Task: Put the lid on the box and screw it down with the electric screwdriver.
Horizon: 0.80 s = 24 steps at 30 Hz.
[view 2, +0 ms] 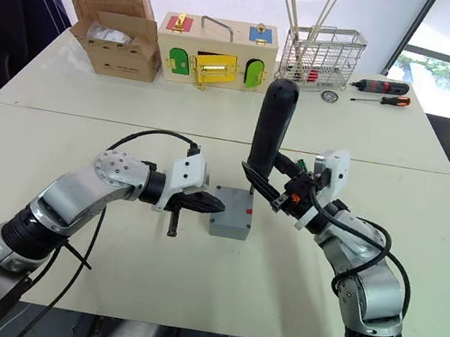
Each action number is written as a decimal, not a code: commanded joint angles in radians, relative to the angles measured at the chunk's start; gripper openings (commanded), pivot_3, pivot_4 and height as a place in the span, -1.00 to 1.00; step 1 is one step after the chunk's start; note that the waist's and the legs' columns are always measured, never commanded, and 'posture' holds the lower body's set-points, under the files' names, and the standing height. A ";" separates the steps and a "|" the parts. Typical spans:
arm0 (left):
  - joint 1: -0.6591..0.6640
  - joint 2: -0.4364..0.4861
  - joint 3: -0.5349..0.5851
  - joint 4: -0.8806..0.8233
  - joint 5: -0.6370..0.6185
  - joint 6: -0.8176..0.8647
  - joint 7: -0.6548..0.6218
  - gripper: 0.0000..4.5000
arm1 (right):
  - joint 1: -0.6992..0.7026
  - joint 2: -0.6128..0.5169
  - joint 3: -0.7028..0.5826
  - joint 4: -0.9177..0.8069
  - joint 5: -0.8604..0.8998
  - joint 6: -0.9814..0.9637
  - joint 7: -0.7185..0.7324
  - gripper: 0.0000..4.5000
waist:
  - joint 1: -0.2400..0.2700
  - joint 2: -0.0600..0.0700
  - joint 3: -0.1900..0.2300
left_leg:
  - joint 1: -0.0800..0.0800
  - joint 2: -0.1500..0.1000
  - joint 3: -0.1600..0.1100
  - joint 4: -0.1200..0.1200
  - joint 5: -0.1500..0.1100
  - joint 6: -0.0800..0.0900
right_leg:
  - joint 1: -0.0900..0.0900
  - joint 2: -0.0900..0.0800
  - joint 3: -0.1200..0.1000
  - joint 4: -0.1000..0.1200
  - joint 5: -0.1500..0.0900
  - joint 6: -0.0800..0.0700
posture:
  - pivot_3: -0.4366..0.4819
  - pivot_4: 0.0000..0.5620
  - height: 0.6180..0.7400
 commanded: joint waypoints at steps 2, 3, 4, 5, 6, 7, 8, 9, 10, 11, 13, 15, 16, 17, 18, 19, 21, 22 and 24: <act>0.002 0.001 -0.011 -0.002 0.015 0.006 0.001 -1.00 | 0.047 -0.002 0.074 0.126 -0.024 0.083 0.019 -0.21 | 0.000 -0.001 -0.001 | 0.000 0.000 0.000 0.000 0.000 0.000 | 0.000 0.000 0.000 0.000 0.000 0.000 | -0.05 -0.47 0.84; 0.003 0.001 -0.010 -0.003 0.015 0.007 0.001 -1.00 | 0.045 -0.002 0.074 0.130 -0.025 0.082 0.019 -0.21 | 0.000 -0.001 -0.001 | 0.000 0.000 0.000 0.000 0.000 0.000 | 0.001 0.000 0.000 0.000 0.000 0.000 | -0.05 -0.47 0.84; 0.003 0.000 -0.011 -0.003 0.015 0.008 0.001 -1.00 | 0.043 -0.001 0.073 0.134 -0.025 0.082 0.019 -0.21 | 0.001 -0.001 -0.001 | 0.000 0.000 0.000 0.000 0.000 0.000 | 0.001 0.000 0.000 -0.001 0.000 0.000 | -0.05 -0.47 0.84; 0.003 0.000 -0.011 -0.004 0.015 0.008 0.002 -1.00 | 0.043 -0.001 0.072 0.139 -0.025 0.082 0.019 -0.21 | 0.001 -0.001 -0.001 | 0.000 0.000 0.000 0.000 0.000 0.000 | 0.001 0.000 0.000 -0.001 0.000 0.000 | -0.05 -0.47 0.84; 0.003 0.000 -0.011 -0.004 0.015 0.009 0.002 -1.00 | 0.042 0.000 0.072 0.144 -0.026 0.080 0.020 -0.21 | 0.002 -0.001 -0.001 | 0.000 0.000 -0.001 0.000 0.000 0.000 | 0.001 0.000 0.000 -0.001 0.000 0.000 | -0.05 -0.47 0.84; 0.004 0.000 -0.010 -0.005 0.014 0.009 0.003 -1.00 | 0.042 0.000 0.072 0.147 -0.027 0.079 0.020 -0.21 | 0.002 -0.001 -0.001 | 0.000 0.000 -0.001 0.000 0.000 0.000 | 0.002 0.000 0.000 -0.001 0.000 0.000 | -0.05 -0.47 0.84; 0.004 -0.001 -0.010 -0.005 0.014 0.010 0.003 -1.00 | 0.042 0.000 0.071 0.150 -0.027 0.079 0.021 -0.21 | 0.002 -0.001 -0.001 | 0.001 0.000 -0.001 0.000 0.000 0.000 | 0.002 0.000 0.000 -0.002 0.000 0.000 | -0.05 -0.47 0.84; 0.005 0.000 -0.010 -0.006 0.015 0.010 0.004 -1.00 | 0.043 0.001 0.069 0.152 -0.025 0.079 0.020 -0.21 | 0.002 -0.001 -0.001 | 0.000 0.000 -0.001 0.000 0.000 0.000 | 0.002 0.000 0.000 -0.002 0.000 0.000 | -0.05 -0.47 0.84; 0.006 0.000 -0.010 -0.007 0.014 0.011 0.004 -1.00 | 0.044 0.002 0.068 0.152 -0.024 0.079 0.020 -0.21 | 0.002 -0.001 -0.001 | 0.000 0.000 -0.001 0.000 0.000 0.000 | 0.002 0.000 0.000 -0.002 0.000 0.000 | -0.05 -0.47 0.84; 0.007 0.000 -0.010 -0.008 0.014 0.011 0.004 -1.00 | 0.043 0.005 0.067 0.151 -0.022 0.078 0.019 -0.21 | 0.002 -0.001 -0.001 | 0.000 0.000 -0.001 0.000 0.000 0.000 | 0.002 0.000 0.000 -0.002 0.000 0.000 | -0.05 -0.47 0.84; 0.008 0.001 -0.010 -0.009 0.014 0.011 0.004 -1.00 | 0.040 0.013 0.062 0.147 -0.012 0.077 0.018 -0.21 | 0.002 -0.001 -0.001 | 0.000 0.000 -0.001 0.000 0.000 0.000 | 0.002 0.000 0.000 -0.002 0.000 0.000 | -0.05 -0.47 0.84; 0.009 0.001 -0.009 -0.009 0.013 0.012 0.004 -1.00 | 0.037 0.020 0.058 0.143 -0.007 0.076 0.018 -0.21 | 0.001 -0.001 -0.001 | 0.000 0.000 -0.001 0.000 0.000 0.000 | 0.002 0.000 -0.001 -0.003 0.000 0.000 | -0.05 -0.47 0.84; 0.008 0.001 -0.010 -0.009 0.012 0.012 0.004 -1.00 | 0.037 0.021 0.056 0.142 -0.005 0.077 0.018 -0.21 | 0.001 -0.001 -0.001 | 0.000 0.000 -0.001 0.000 0.000 0.000 | 0.002 0.000 -0.001 -0.003 0.000 0.000 | -0.05 -0.47 0.84; 0.008 0.000 -0.011 -0.009 0.012 0.012 0.004 -1.00 | 0.037 0.023 0.054 0.141 -0.004 0.077 0.018 -0.21 | 0.001 -0.001 -0.001 | 0.000 0.000 -0.001 0.000 0.000 0.000 | 0.002 0.000 -0.001 -0.003 0.000 0.000 | -0.05 -0.47 0.84; 0.008 0.000 -0.011 -0.008 0.013 0.012 0.004 -1.00 | 0.038 0.025 0.053 0.140 -0.003 0.077 0.018 -0.21 | 0.001 -0.001 -0.001 | 0.000 0.000 -0.001 -0.001 0.000 0.000 | 0.002 0.000 -0.001 -0.003 0.000 0.000 | -0.05 -0.47 0.84; 0.008 -0.001 -0.012 -0.007 0.012 0.012 0.003 -1.00 | 0.039 0.025 0.051 0.136 -0.002 0.077 0.017 -0.21 | 0.001 -0.001 -0.001 | 0.000 0.000 -0.001 -0.001 0.000 0.000 | 0.002 0.000 -0.001 -0.004 0.000 0.000 | -0.05 -0.47 0.84; 0.007 -0.002 -0.013 -0.005 0.013 0.010 0.002 -1.00 | 0.041 0.025 0.049 0.132 0.000 0.077 0.016 -0.21 | 0.001 -0.001 -0.001 | 0.000 0.000 -0.001 -0.001 0.000 0.000 | 0.002 0.000 -0.001 -0.004 0.000 0.000 | -0.05 -0.47 0.84; 0.007 -0.002 -0.014 -0.003 0.013 0.009 0.001 -1.00 | 0.041 0.024 0.048 0.130 0.001 0.075 0.015 -0.21 | 0.001 -0.001 -0.001 | 0.000 0.000 -0.001 -0.002 0.000 0.000 | 0.002 0.000 -0.001 -0.004 0.000 0.000 | -0.05 -0.47 0.84; 0.005 -0.004 -0.015 0.000 0.014 0.007 0.001 -1.00 | 0.038 0.025 0.042 0.127 0.006 0.074 0.013 -0.21 | 0.001 -0.001 -0.001 | 0.000 0.000 -0.001 -0.002 0.000 0.000 | 0.002 0.000 -0.001 -0.005 0.000 0.000 | -0.05 -0.47 0.84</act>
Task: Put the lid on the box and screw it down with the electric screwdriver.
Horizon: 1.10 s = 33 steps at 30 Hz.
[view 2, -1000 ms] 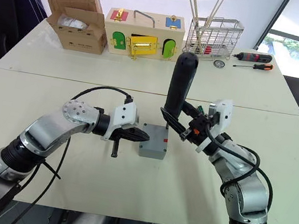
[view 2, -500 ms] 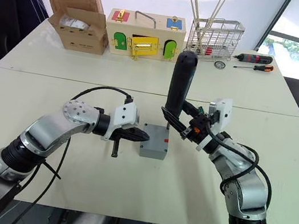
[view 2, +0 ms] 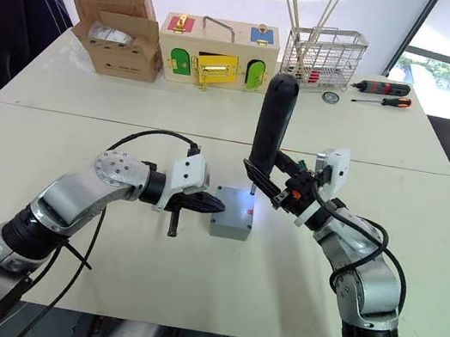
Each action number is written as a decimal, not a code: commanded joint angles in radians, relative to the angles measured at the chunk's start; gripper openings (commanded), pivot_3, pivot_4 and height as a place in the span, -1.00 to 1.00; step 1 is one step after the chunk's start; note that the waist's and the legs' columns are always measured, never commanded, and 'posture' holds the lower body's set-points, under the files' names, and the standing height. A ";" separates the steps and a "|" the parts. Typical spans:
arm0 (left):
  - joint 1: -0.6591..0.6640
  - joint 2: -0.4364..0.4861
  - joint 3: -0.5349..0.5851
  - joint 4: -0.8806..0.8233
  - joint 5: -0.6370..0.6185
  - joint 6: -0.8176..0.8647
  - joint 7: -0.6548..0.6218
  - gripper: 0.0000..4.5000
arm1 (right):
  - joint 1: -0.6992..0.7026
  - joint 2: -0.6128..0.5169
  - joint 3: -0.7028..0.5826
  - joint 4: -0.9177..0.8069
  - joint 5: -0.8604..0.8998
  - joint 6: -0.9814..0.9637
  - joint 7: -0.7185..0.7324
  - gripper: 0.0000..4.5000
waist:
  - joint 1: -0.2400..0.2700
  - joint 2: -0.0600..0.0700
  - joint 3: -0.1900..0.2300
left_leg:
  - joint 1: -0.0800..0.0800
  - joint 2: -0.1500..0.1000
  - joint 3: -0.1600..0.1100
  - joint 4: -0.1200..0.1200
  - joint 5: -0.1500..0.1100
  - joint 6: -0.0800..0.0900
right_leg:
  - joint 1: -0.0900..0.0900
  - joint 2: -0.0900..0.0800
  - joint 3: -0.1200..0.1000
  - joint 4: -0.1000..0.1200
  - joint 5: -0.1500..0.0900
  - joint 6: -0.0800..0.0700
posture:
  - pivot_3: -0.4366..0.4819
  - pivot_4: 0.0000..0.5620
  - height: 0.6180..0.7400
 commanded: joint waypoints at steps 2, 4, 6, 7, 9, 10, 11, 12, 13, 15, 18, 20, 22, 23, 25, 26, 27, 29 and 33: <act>0.004 -0.004 -0.016 0.003 0.014 0.002 -0.002 -1.00 | 0.050 0.002 0.045 0.080 -0.004 0.072 0.007 -0.21 | 0.000 0.000 0.000 | 0.000 0.000 0.000 0.000 0.000 0.000 | 0.000 0.000 0.000 -0.001 0.000 0.000 | -0.05 -0.47 0.84; 0.003 -0.006 -0.017 0.006 0.016 0.000 -0.001 -1.00 | 0.042 0.001 0.039 0.075 0.002 0.073 0.003 -0.21 | 0.000 0.000 0.000 | 0.000 0.000 0.000 -0.001 0.000 0.000 | 0.000 0.000 0.000 -0.002 0.000 0.000 | -0.05 -0.47 0.84; 0.003 -0.007 -0.017 0.008 0.019 -0.002 0.000 -1.00 | 0.023 -0.002 0.022 0.060 0.018 0.081 -0.007 -0.21 | 0.000 0.000 0.000 | 0.000 0.000 0.000 -0.001 0.000 0.000 | 0.000 0.000 0.000 -0.002 0.000 0.000 | -0.05 -0.47 0.84; 0.006 -0.004 -0.015 0.005 0.019 -0.003 -0.001 -1.00 | 0.008 -0.008 0.008 0.043 0.031 0.094 -0.016 -0.21 | 0.000 0.000 0.000 | 0.000 0.000 0.000 -0.001 0.000 0.000 | 0.000 0.000 0.000 -0.003 0.000 0.000 | -0.05 -0.47 0.84; 0.019 0.011 0.002 -0.014 0.012 -0.007 -0.009 -1.00 | -0.049 -0.023 -0.050 -0.007 0.097 0.145 -0.044 -0.21 | 0.000 0.001 0.001 | 0.000 0.000 0.000 -0.001 0.000 0.000 | 0.000 0.000 0.000 -0.003 0.000 0.000 | -0.05 -0.47 0.84; 0.026 0.020 0.014 -0.023 0.004 -0.008 -0.013 -1.00 | -0.083 -0.039 -0.081 -0.032 0.136 0.178 -0.054 -0.21 | 0.000 0.004 0.003 | -0.001 0.000 0.000 -0.001 0.000 0.000 | 0.000 0.000 0.000 -0.003 0.000 0.000 | -0.05 -0.47 0.84; 0.033 0.029 0.028 -0.030 -0.004 -0.009 -0.016 -1.00 | -0.120 -0.056 -0.111 -0.053 0.177 0.213 -0.062 -0.21 | 0.000 0.005 0.005 | -0.002 0.000 0.000 -0.001 0.000 0.000 | -0.001 0.000 0.000 -0.003 0.000 0.000 | -0.05 -0.47 0.84; 0.037 0.033 0.040 -0.034 -0.011 -0.010 -0.017 -1.00 | -0.156 -0.077 -0.140 -0.066 0.219 0.247 -0.066 -0.21 | 0.000 0.008 0.009 | -0.003 0.000 0.000 -0.001 0.000 0.000 | -0.002 -0.001 0.001 -0.003 0.000 0.000 | -0.05 -0.47 0.84; 0.041 0.036 0.054 -0.037 -0.019 -0.012 -0.016 -1.00 | -0.193 -0.097 -0.167 -0.074 0.263 0.281 -0.072 -0.21 | 0.000 0.010 0.013 | -0.004 0.000 0.000 -0.001 0.000 0.000 | -0.003 -0.001 0.001 -0.003 0.000 0.000 | -0.05 -0.47 0.84; 0.044 0.032 0.078 -0.040 -0.034 -0.011 -0.012 -1.00 | -0.252 -0.130 -0.210 -0.073 0.335 0.334 -0.078 -0.21 | 0.000 0.013 0.016 | -0.010 -0.001 0.000 -0.001 0.001 -0.001 | -0.009 -0.001 0.001 -0.002 0.000 0.000 | -0.05 -0.47 0.84; 0.042 0.017 0.131 -0.042 -0.079 -0.004 -0.011 -1.00 | -0.342 -0.181 -0.261 -0.041 0.415 0.391 -0.070 -0.21 | 0.002 0.013 0.021 | -0.021 -0.001 0.000 0.003 0.003 -0.004 | -0.021 -0.002 0.001 0.005 0.001 0.000 | -0.05 -0.47 0.84; 0.022 -0.027 0.203 -0.034 -0.136 0.012 0.021 -1.00 | -0.387 -0.196 -0.275 -0.006 0.439 0.411 -0.070 -0.21 | 0.002 0.012 0.026 | -0.022 -0.001 0.000 0.003 0.004 -0.007 | -0.022 -0.002 0.001 0.005 0.001 0.000 | -0.05 -0.47 0.84; 0.005 -0.054 0.243 -0.032 -0.165 0.025 0.044 -1.00 | -0.409 -0.198 -0.278 0.018 0.449 0.429 -0.087 -0.21 | 0.002 0.009 0.028 | -0.022 -0.001 0.000 0.004 0.003 -0.004 | -0.022 -0.002 0.000 0.006 0.001 0.000 | -0.05 -0.47 0.84; -0.004 -0.057 0.256 -0.034 -0.172 0.031 0.048 -1.00 | -0.420 -0.200 -0.276 0.029 0.447 0.447 -0.109 -0.21 | 0.001 0.009 0.028 | -0.022 -0.001 0.000 0.004 0.003 -0.004 | -0.021 -0.002 0.000 0.006 0.001 0.000 | -0.05 -0.47 0.84; -0.019 -0.060 0.268 -0.035 -0.184 0.040 0.054 -1.00 | -0.436 -0.209 -0.277 0.049 0.460 0.495 -0.143 -0.21 | 0.001 0.009 0.029 | -0.022 -0.001 0.000 0.005 0.003 -0.004 | -0.021 -0.002 0.000 0.006 0.001 0.000 | -0.05 -0.47 0.84; -0.035 -0.042 0.269 -0.038 -0.188 0.039 0.037 -1.00 | -0.449 -0.247 -0.281 0.060 0.471 0.557 -0.162 -0.21 | 0.002 0.010 0.030 | -0.022 -0.001 0.000 0.005 0.003 -0.004 | -0.021 -0.002 0.000 0.006 0.001 0.000 | -0.05 -0.47 0.84; -0.049 -0.017 0.262 -0.042 -0.183 0.033 0.015 -1.00 | -0.466 -0.290 -0.290 0.078 0.491 0.615 -0.164 -0.21 | 0.003 0.010 0.030 | -0.022 -0.002 0.001 0.005 0.003 -0.004 | -0.021 -0.002 0.000 0.006 0.001 0.000 | -0.05 -0.47 0.84; -0.072 0.032 0.234 -0.051 -0.160 0.012 -0.026 -1.00 | -0.494 -0.372 -0.309 0.122 0.519 0.702 -0.150 -0.21 | 0.002 0.012 0.033 | -0.025 -0.002 0.001 0.005 0.003 -0.005 | -0.024 -0.002 0.000 0.006 0.001 0.000 | -0.05 -0.47 0.84; -0.122 0.091 0.197 -0.112 -0.185 -0.005 -0.120 -1.00 | -0.573 -0.621 -0.269 0.317 0.410 0.771 -0.056 -0.21 | 0.006 0.014 0.037 | -0.037 -0.003 0.002 0.009 0.007 -0.011 | -0.036 -0.003 0.000 0.009 0.001 0.000 | -0.05 -0.47 0.84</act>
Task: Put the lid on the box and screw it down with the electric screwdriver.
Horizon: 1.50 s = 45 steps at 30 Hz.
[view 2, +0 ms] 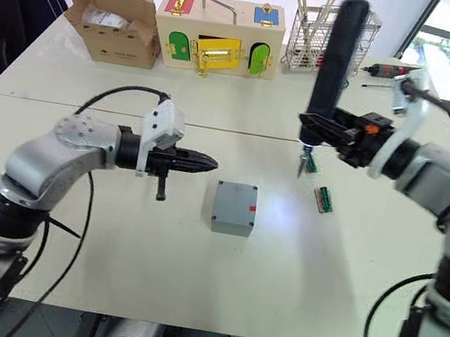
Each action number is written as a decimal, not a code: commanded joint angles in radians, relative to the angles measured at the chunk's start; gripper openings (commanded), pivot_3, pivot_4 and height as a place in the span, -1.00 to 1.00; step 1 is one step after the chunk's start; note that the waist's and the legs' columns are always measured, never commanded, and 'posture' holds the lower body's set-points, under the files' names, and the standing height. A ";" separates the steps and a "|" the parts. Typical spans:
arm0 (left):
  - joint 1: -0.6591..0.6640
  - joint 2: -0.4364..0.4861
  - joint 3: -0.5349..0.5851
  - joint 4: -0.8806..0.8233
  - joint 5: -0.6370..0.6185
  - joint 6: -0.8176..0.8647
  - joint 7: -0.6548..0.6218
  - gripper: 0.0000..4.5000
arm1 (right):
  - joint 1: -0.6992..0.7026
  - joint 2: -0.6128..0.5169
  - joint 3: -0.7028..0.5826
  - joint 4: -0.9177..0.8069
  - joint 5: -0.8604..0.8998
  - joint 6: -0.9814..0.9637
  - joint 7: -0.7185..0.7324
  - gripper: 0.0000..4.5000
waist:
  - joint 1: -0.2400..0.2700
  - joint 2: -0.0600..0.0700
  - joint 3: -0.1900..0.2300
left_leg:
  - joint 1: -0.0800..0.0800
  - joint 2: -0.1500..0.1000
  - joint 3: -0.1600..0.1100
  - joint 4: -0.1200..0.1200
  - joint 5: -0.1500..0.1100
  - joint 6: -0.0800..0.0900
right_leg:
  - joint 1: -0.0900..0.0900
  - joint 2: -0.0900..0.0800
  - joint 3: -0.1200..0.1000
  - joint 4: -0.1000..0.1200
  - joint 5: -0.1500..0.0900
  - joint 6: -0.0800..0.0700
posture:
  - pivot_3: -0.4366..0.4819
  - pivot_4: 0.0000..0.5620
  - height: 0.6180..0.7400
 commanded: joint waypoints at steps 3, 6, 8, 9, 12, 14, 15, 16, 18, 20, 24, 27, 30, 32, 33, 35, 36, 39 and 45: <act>-0.041 0.040 -0.082 -0.133 -0.005 -0.061 -0.115 -1.00 | -0.101 -0.291 0.100 0.222 -0.138 0.092 0.163 -0.21 | 0.010 0.001 0.002 | -0.001 0.000 0.002 -0.001 0.000 0.001 | -0.001 -0.001 0.000 -0.001 0.000 0.000 | -0.05 -0.47 0.84; -0.032 0.043 -0.135 -0.156 0.026 -0.097 -0.132 -1.00 | -0.102 -0.348 0.172 0.280 -0.170 0.145 0.238 -0.21 | 0.003 0.000 0.003 | -0.001 0.001 0.003 -0.002 -0.001 0.002 | -0.001 0.000 0.000 -0.002 0.000 0.000 | -0.05 -0.47 0.84; -0.019 0.017 -0.168 -0.173 0.030 -0.106 -0.119 -1.00 | -0.071 -0.391 0.236 0.315 -0.206 0.167 0.304 -0.21 | -0.005 0.002 0.004 | 0.000 0.001 0.004 -0.002 -0.001 0.002 | -0.001 0.000 0.001 -0.001 0.000 0.000 | -0.05 -0.47 0.84; -0.015 0.001 -0.178 -0.179 0.029 -0.103 -0.107 -1.00 | -0.056 -0.412 0.266 0.325 -0.225 0.167 0.340 -0.21 | -0.004 0.003 0.005 | 0.000 0.001 0.004 -0.001 -0.001 0.003 | -0.001 0.000 0.001 -0.001 0.000 0.000 | -0.05 -0.47 0.84; 0.022 -0.038 -0.193 -0.204 0.034 -0.096 -0.058 -1.00 | -0.075 -0.417 0.392 0.391 -0.291 0.227 0.386 -0.21 | -0.006 0.004 0.006 | 0.000 0.001 0.004 0.000 -0.003 0.006 | -0.001 0.000 0.001 0.001 0.000 0.000 | -0.05 -0.47 0.84; 0.031 -0.055 -0.195 -0.209 0.035 -0.086 -0.036 -1.00 | -0.102 -0.399 0.443 0.446 -0.336 0.245 0.398 -0.21 | -0.007 0.004 0.006 | 0.000 0.001 0.004 0.001 -0.003 0.006 | -0.001 0.000 0.001 0.001 0.000 0.000 | -0.05 -0.47 0.84; 0.038 -0.060 -0.194 -0.210 0.034 -0.083 -0.026 -1.00 | -0.110 -0.389 0.467 0.470 -0.356 0.252 0.403 -0.21 | -0.006 0.005 0.006 | 0.000 0.001 0.004 0.001 -0.003 0.006 | -0.001 0.000 0.001 0.001 0.000 0.000 | -0.05 -0.47 0.84; 0.041 -0.065 -0.197 -0.209 0.034 -0.079 -0.018 -1.00 | -0.117 -0.383 0.488 0.489 -0.374 0.251 0.414 -0.21 | -0.006 0.005 0.006 | 0.000 0.001 0.004 0.001 -0.002 0.005 | -0.001 0.000 0.001 0.001 0.000 0.000 | -0.05 -0.47 0.84; 0.055 -0.069 -0.194 -0.209 0.032 -0.076 0.000 -1.00 | -0.134 -0.355 0.515 0.533 -0.403 0.256 0.422 -0.21 | -0.006 0.005 0.006 | 0.000 0.001 0.004 0.000 -0.001 0.002 | -0.001 0.000 0.001 0.001 0.000 0.000 | -0.05 -0.47 0.84; 0.067 -0.071 -0.187 -0.205 0.025 -0.069 0.014 -1.00 | -0.165 -0.318 0.533 0.592 -0.438 0.258 0.421 -0.21 | -0.007 0.005 0.006 | 0.001 0.001 0.004 0.000 0.000 0.001 | -0.001 0.000 0.001 0.001 0.000 0.000 | -0.05 -0.47 0.84; 0.074 -0.057 -0.177 -0.190 0.028 -0.065 0.020 -1.00 | -0.222 -0.260 0.576 0.688 -0.505 0.248 0.442 -0.21 | -0.004 0.005 0.006 | 0.000 0.001 0.004 0.001 0.000 0.000 | -0.001 0.000 0.001 0.002 0.000 0.000 | -0.05 -0.47 0.84; 0.079 -0.055 -0.164 -0.198 0.008 -0.052 0.025 -1.00 | -0.238 -0.234 0.605 0.739 -0.553 0.213 0.464 -0.21 | 0.001 0.005 0.006 | 0.000 0.001 0.003 0.001 0.000 0.000 | -0.001 0.000 0.001 0.002 0.000 0.000 | -0.05 -0.47 0.84; 0.083 -0.055 -0.155 -0.214 -0.008 -0.038 0.024 -1.00 | -0.250 -0.219 0.617 0.784 -0.587 0.191 0.490 -0.21 | 0.002 0.005 0.006 | 0.000 0.000 0.003 0.001 0.000 0.000 | -0.001 0.000 0.001 0.002 0.000 0.000 | -0.05 -0.47 0.84; 0.084 -0.054 -0.155 -0.217 -0.009 -0.035 0.025 -1.00 | -0.267 -0.205 0.614 0.819 -0.603 0.193 0.503 -0.21 | -0.001 0.005 0.006 | 0.000 0.000 0.003 0.001 0.000 0.000 | -0.001 0.000 0.001 0.002 0.000 0.000 | -0.05 -0.47 0.84; 0.084 -0.050 -0.159 -0.215 -0.004 -0.040 0.024 -1.00 | -0.274 -0.199 0.614 0.834 -0.610 0.189 0.515 -0.21 | -0.002 0.005 0.006 | 0.000 0.000 0.003 0.001 0.001 0.000 | -0.001 0.000 0.001 0.002 0.000 0.000 | -0.05 -0.47 0.84; 0.087 -0.054 -0.167 -0.204 0.001 -0.050 0.025 -1.00 | -0.268 -0.191 0.623 0.858 -0.636 0.160 0.531 0.01 | -0.004 0.005 0.006 | 0.000 0.000 0.003 0.001 0.001 -0.001 | -0.001 0.000 0.001 0.002 0.000 0.000 | -0.05 -0.47 0.84; 0.088 -0.056 -0.168 -0.199 0.001 -0.053 0.026 -1.00 | -0.267 -0.187 0.623 0.868 -0.647 0.152 0.536 0.24 | -0.004 0.005 0.006 | 0.001 0.000 0.003 0.001 0.001 -0.001 | -0.001 0.000 0.001 0.002 0.000 0.000 | -0.05 -0.47 0.84; 0.090 -0.075 -0.155 -0.183 -0.007 -0.060 0.037 -1.00 | -0.264 -0.182 0.626 0.871 -0.673 0.127 0.554 0.68 | -0.004 0.005 0.006 | 0.001 0.000 0.003 0.002 0.001 -0.001 | -0.001 0.000 0.001 0.002 0.000 0.000 | -0.05 -0.47 0.84; 0.050 -0.120 -0.050 -0.095 0.034 -0.086 0.163 -1.00 | -0.268 -0.193 0.589 0.865 -0.737 0.009 0.532 0.99 | -0.001 0.004 0.006 | 0.001 0.000 0.003 0.003 0.001 -0.001 | 0.000 0.000 0.001 0.003 0.000 0.000 | -0.05 -0.47 0.84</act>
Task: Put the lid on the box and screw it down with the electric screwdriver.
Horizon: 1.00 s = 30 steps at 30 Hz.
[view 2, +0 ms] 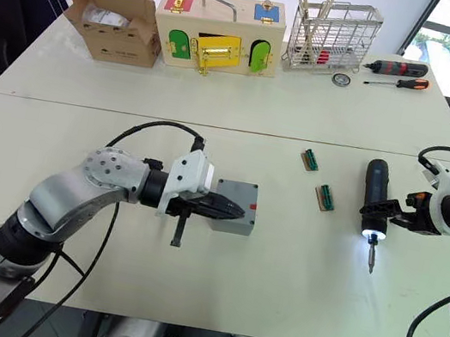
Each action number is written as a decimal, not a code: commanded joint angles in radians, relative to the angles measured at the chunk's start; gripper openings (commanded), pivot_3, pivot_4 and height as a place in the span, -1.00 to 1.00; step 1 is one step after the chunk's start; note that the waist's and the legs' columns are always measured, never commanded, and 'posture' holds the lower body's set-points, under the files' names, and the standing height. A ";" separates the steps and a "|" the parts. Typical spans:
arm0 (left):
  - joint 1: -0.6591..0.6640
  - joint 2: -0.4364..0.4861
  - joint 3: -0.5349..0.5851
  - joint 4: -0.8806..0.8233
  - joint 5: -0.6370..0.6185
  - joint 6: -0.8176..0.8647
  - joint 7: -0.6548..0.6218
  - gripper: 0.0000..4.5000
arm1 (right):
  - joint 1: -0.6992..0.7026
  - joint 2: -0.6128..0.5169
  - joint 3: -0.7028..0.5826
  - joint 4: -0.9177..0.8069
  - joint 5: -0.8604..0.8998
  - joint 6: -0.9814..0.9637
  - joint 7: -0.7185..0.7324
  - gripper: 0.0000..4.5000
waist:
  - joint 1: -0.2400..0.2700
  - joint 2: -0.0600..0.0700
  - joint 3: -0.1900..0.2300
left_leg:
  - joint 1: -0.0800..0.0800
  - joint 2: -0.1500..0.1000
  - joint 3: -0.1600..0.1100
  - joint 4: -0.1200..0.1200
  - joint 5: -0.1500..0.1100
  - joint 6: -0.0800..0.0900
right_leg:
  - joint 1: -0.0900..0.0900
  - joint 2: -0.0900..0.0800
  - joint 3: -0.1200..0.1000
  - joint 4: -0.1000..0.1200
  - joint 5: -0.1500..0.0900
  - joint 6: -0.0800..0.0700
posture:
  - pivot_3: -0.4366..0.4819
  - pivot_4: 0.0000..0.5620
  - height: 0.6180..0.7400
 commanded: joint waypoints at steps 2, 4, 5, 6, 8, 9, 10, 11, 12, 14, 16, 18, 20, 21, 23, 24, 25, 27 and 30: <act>-0.050 -0.022 0.175 0.067 -0.004 0.008 0.125 -1.00 | -0.049 -0.019 -0.073 -0.006 -0.083 -0.180 -0.056 0.99 | -0.002 0.000 0.000 | 0.000 0.000 0.000 0.000 0.000 0.000 | 0.000 0.000 0.000 0.001 0.000 0.000 | -0.05 -0.47 0.84; -0.050 -0.027 0.252 0.082 -0.045 0.039 0.156 -1.00 | -0.087 -0.003 -0.137 -0.037 -0.067 -0.211 -0.072 0.99 | -0.005 0.001 0.000 | 0.000 0.000 0.000 0.000 0.000 0.000 | -0.002 0.000 0.000 0.001 0.000 0.000 | -0.05 -0.47 0.84; -0.046 -0.028 0.285 0.081 -0.068 0.057 0.164 -1.00 | -0.096 0.008 -0.173 -0.061 -0.050 -0.224 -0.076 0.99 | -0.009 0.001 0.000 | 0.000 0.000 0.001 -0.001 0.000 0.000 | -0.002 0.000 0.000 0.002 0.000 0.000 | -0.05 -0.47 0.84; -0.040 -0.030 0.316 0.077 -0.091 0.080 0.176 -1.00 | -0.091 0.024 -0.222 -0.096 -0.027 -0.249 -0.085 0.99 | -0.010 0.001 0.000 | 0.000 0.000 0.001 -0.002 0.000 0.000 | -0.003 0.000 0.000 0.002 0.000 0.000 | -0.05 -0.47 0.84; -0.018 -0.023 0.363 0.059 -0.125 0.127 0.201 -1.00 | -0.044 0.079 -0.360 -0.211 0.043 -0.285 -0.128 0.99 | -0.012 0.000 0.000 | 0.000 0.001 0.001 -0.003 0.000 0.000 | -0.003 0.001 0.000 0.002 0.000 0.000 | -0.05 -0.47 0.84; 0.001 -0.015 0.377 0.046 -0.135 0.144 0.209 -1.00 | -0.001 0.103 -0.418 -0.285 0.074 -0.294 -0.140 0.99 | -0.010 0.000 0.000 | 0.000 0.001 0.001 -0.003 0.000 -0.001 | -0.003 0.001 0.000 0.002 0.000 0.000 | -0.05 -0.47 0.84; 0.026 -0.006 0.393 0.030 -0.150 0.170 0.217 -1.00 | 0.062 0.131 -0.475 -0.383 0.109 -0.313 -0.144 0.99 | -0.006 -0.001 0.000 | 0.000 0.001 0.000 -0.003 0.000 -0.001 | -0.004 0.002 0.000 0.003 0.000 0.000 | -0.05 -0.47 0.84; 0.062 0.005 0.414 0.007 -0.173 0.198 0.221 -1.00 | 0.147 0.168 -0.533 -0.495 0.144 -0.351 -0.144 0.99 | -0.003 -0.002 -0.001 | 0.000 0.002 -0.001 -0.003 0.001 -0.001 | -0.003 0.002 -0.001 0.004 0.000 0.000 | -0.05 -0.47 0.84; 0.130 0.023 0.453 -0.029 -0.205 0.234 0.224 -1.00 | 0.269 0.202 -0.569 -0.640 0.174 -0.365 -0.150 0.99 | 0.001 -0.003 -0.001 | 0.000 0.002 -0.002 -0.003 0.001 -0.002 | -0.003 0.002 -0.001 0.004 0.000 0.000 | -0.05 -0.47 0.84; 0.255 0.057 0.525 -0.097 -0.255 0.287 0.235 -1.00 | 0.449 0.290 -0.655 -0.868 0.245 -0.331 -0.208 0.99 | 0.004 -0.004 -0.002 | 0.000 0.002 -0.005 -0.002 0.001 -0.002 | -0.004 0.001 -0.002 0.011 0.000 0.000 | -0.05 -0.47 0.84; 0.334 0.074 0.582 -0.148 -0.315 0.335 0.254 -1.00 | 0.563 0.337 -0.734 -1.004 0.352 -0.254 -0.221 0.99 | 0.013 -0.003 -0.001 | 0.000 0.000 -0.005 -0.002 0.001 -0.002 | -0.004 0.000 -0.001 0.012 0.000 0.000 | -0.05 -0.47 0.84; 0.395 0.085 0.615 -0.195 -0.365 0.374 0.268 -1.00 | 0.684 0.326 -0.783 -1.095 0.425 -0.225 -0.180 0.99 | 0.025 -0.002 -0.001 | -0.001 -0.002 -0.003 0.001 0.001 -0.002 | -0.004 -0.002 0.001 0.011 0.000 0.000 | -0.05 -0.47 0.84; 0.435 0.094 0.638 -0.225 -0.406 0.395 0.278 -1.00 | 0.765 0.318 -0.813 -1.147 0.462 -0.231 -0.164 0.99 | 0.029 -0.002 -0.001 | 0.000 -0.002 -0.004 0.010 0.000 0.000 | 0.002 -0.002 0.000 0.011 0.000 0.000 | -0.05 -0.47 0.84; 0.470 0.098 0.639 -0.250 -0.428 0.412 0.283 -1.00 | 0.834 0.298 -0.833 -1.159 0.472 -0.227 -0.138 0.99 | 0.031 -0.003 -0.002 | 0.002 -0.002 -0.004 0.010 -0.004 0.006 | 0.004 -0.002 -0.001 0.010 0.000 0.000 | -0.05 -0.47 0.84; 0.539 0.111 0.629 -0.282 -0.451 0.420 0.279 -1.00 | 0.959 0.254 -0.857 -1.170 0.484 -0.211 -0.096 0.99 | 0.035 -0.004 -0.003 | 0.006 -0.002 -0.004 0.011 -0.006 0.008 | 0.010 -0.001 -0.001 0.009 0.000 0.000 | -0.05 -0.47 0.84; 0.567 0.118 0.620 -0.289 -0.451 0.416 0.277 -1.00 | 1.004 0.239 -0.865 -1.174 0.494 -0.207 -0.080 0.99 | 0.036 -0.004 -0.003 | 0.010 -0.001 -0.004 0.010 -0.007 0.010 | 0.015 -0.001 -0.002 0.006 -0.001 -0.001 | -0.05 -0.47 0.84; 0.589 0.123 0.613 -0.289 -0.448 0.406 0.274 -1.00 | 1.040 0.228 -0.866 -1.180 0.500 -0.210 -0.068 0.99 | 0.035 -0.003 -0.003 | 0.013 0.000 -0.004 0.009 -0.007 0.010 | 0.018 0.000 -0.001 0.004 -0.001 -0.001 | -0.05 -0.47 0.84; 0.626 0.128 0.594 -0.281 -0.434 0.383 0.269 -1.00 | 1.095 0.212 -0.860 -1.196 0.510 -0.214 -0.051 0.99 | 0.034 -0.003 -0.003 | 0.014 0.001 -0.003 0.007 -0.007 0.011 | 0.018 0.000 -0.001 0.001 -0.001 -0.001 | -0.05 -0.47 0.84; 0.656 0.128 0.575 -0.270 -0.427 0.358 0.269 -1.00 | 1.136 0.208 -0.843 -1.202 0.514 -0.225 -0.055 0.99 | 0.033 -0.003 -0.003 | 0.015 0.001 -0.002 0.006 -0.007 0.011 | 0.019 0.000 -0.001 0.000 -0.001 -0.001 | -0.05 -0.47 0.84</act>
